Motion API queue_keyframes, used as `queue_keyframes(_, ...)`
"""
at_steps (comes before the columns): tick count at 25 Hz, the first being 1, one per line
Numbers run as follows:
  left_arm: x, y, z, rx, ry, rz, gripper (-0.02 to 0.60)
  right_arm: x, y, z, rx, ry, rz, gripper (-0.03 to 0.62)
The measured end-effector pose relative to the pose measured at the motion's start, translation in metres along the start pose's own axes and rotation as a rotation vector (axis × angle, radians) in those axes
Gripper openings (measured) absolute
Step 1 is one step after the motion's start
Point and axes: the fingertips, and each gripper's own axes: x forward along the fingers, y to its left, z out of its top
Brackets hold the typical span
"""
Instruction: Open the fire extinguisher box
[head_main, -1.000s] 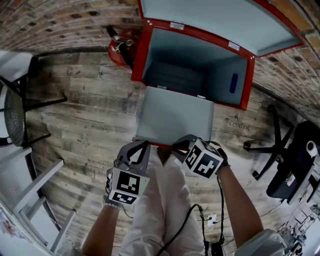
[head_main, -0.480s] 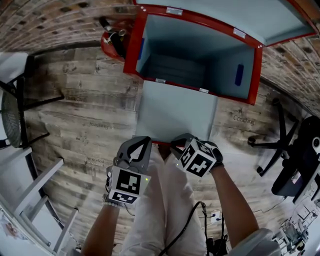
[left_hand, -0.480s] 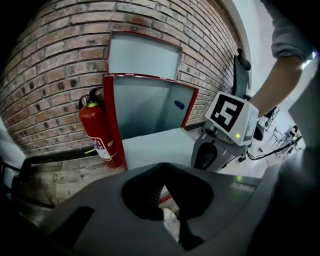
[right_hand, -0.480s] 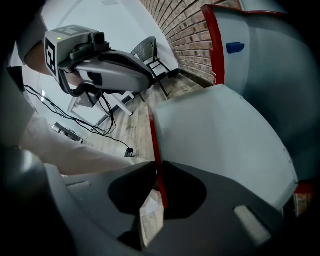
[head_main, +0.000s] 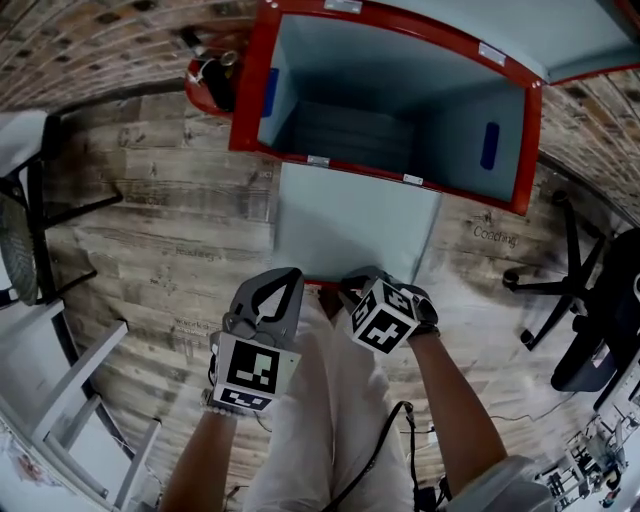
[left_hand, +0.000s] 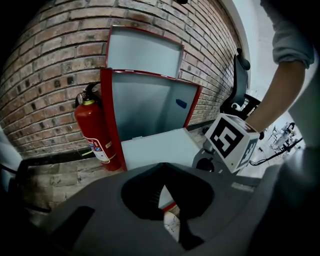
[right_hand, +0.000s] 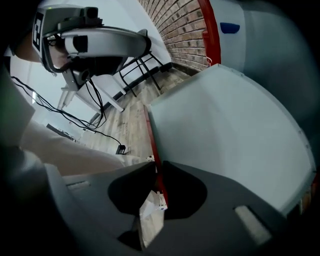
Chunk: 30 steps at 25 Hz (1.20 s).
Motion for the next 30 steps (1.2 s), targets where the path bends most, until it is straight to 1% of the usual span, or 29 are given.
queue_keyframes(8, 0.019, 0.010, 0.001, 0.007, -0.006, -0.007, -0.002, 0.034, -0.023, -0.010, 0.054, 0.025, -0.034, 0.055)
queue_keyframes(16, 0.041, 0.020, -0.006, 0.012, -0.005, -0.019, -0.002, 0.067, -0.054, -0.016, 0.126, 0.033, -0.061, 0.057)
queue_keyframes(19, 0.048, 0.024, -0.009, 0.019, 0.004, -0.019, -0.002, 0.075, -0.067, -0.017, 0.136, 0.033, -0.083, 0.057)
queue_keyframes(21, 0.051, 0.027, -0.010, 0.019, 0.005, -0.020, -0.002, 0.079, -0.076, -0.017, 0.138, 0.025, -0.111, 0.052)
queue_keyframes(23, 0.054, 0.029, -0.009, 0.016, 0.003, -0.020, -0.002, 0.079, -0.085, -0.017, 0.164, 0.009, -0.135, 0.043)
queue_keyframes(26, 0.057, 0.034, -0.008, 0.023, 0.009, -0.017, -0.002, 0.075, -0.093, -0.017, 0.228, -0.018, -0.141, 0.029)
queue_keyframes(28, 0.057, 0.035, -0.006, 0.023, 0.010, -0.013, -0.002, 0.070, -0.094, -0.018, 0.243, -0.030, -0.149, 0.006)
queue_keyframes(30, 0.055, 0.034, 0.000, 0.023, 0.006, -0.011, -0.002, 0.061, -0.093, -0.017, 0.246, -0.043, -0.159, 0.006)
